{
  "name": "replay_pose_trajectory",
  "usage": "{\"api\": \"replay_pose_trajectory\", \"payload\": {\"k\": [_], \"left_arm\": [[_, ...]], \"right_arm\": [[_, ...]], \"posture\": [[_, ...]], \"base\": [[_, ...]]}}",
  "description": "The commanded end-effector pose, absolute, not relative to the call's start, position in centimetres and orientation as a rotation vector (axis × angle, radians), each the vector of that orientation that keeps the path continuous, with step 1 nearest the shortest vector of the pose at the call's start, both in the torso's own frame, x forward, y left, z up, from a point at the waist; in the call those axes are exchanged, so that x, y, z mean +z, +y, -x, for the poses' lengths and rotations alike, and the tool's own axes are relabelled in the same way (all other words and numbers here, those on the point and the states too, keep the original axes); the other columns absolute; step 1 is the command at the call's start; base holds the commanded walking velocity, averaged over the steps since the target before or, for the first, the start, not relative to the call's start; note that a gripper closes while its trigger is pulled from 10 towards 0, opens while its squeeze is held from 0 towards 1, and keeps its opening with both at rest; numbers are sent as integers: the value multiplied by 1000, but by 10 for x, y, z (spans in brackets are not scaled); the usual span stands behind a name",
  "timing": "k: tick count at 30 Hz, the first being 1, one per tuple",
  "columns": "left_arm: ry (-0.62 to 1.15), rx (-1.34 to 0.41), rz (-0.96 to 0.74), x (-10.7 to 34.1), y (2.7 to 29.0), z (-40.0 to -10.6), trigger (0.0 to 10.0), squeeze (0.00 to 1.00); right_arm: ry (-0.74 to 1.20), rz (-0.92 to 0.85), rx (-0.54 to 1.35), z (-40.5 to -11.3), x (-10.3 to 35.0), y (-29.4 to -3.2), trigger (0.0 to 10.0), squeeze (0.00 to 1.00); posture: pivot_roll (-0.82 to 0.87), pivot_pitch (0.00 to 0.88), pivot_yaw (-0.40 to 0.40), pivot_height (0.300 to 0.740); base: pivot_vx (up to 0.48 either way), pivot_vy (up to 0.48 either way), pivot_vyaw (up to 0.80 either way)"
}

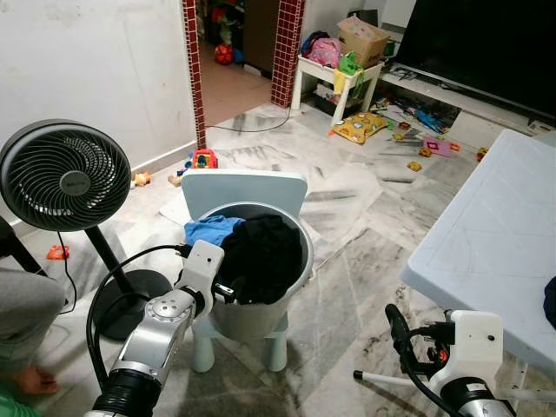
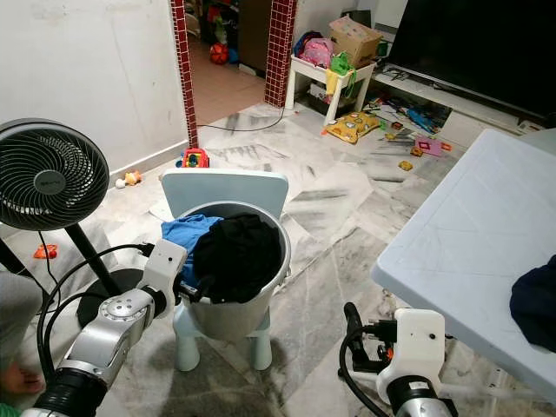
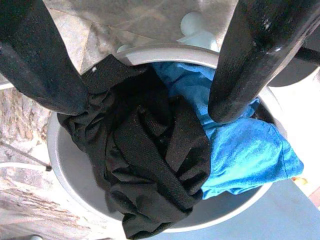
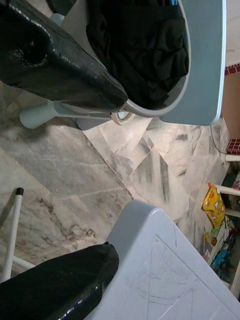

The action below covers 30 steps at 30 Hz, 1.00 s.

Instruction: Hang hanger

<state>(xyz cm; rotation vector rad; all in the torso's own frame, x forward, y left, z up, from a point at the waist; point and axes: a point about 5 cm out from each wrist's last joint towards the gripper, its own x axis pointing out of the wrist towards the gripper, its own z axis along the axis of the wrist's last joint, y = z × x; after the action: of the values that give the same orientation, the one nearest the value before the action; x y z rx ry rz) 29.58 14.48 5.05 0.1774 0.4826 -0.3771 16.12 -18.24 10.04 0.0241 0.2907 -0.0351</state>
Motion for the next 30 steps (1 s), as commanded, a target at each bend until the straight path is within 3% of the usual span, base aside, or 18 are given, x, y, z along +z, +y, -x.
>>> {"api": "replay_pose_trajectory", "payload": {"k": [1, 10, 11, 13, 23, 30], "left_arm": [[459, -394, -187, 55, 142, -297, 10000, 0], [460, -404, -186, 56, 139, -297, 10000, 0], [497, -399, -141, 55, 123, -292, 10000, 0], [512, -389, -119, 54, 119, -289, 10000, 0], [484, -370, -104, 58, 111, -298, 10000, 0], [553, -307, -69, 51, 118, -296, 10000, 0]], "right_arm": [[280, -17, -39, -161, 104, -184, 10000, 0], [285, -26, -40, -160, 108, -181, 10000, 0], [469, -102, 59, -147, 102, -153, 10000, 0], [539, -123, 104, -141, 100, -142, 10000, 0], [513, -97, 82, -156, 107, -152, 10000, 0], [574, -121, 126, -145, 106, -142, 10000, 0]], "posture": [[45, 34, -99, 740], [42, 40, -99, 740], [54, 164, -192, 740], [48, 159, -189, 740], [46, 98, -183, 740], [48, 111, -204, 740]], "base": [[0, 0, 0], [0, 0, 0], [0, 0, 0], [0, 0, 0], [0, 0, 0], [0, 0, 0]]}}
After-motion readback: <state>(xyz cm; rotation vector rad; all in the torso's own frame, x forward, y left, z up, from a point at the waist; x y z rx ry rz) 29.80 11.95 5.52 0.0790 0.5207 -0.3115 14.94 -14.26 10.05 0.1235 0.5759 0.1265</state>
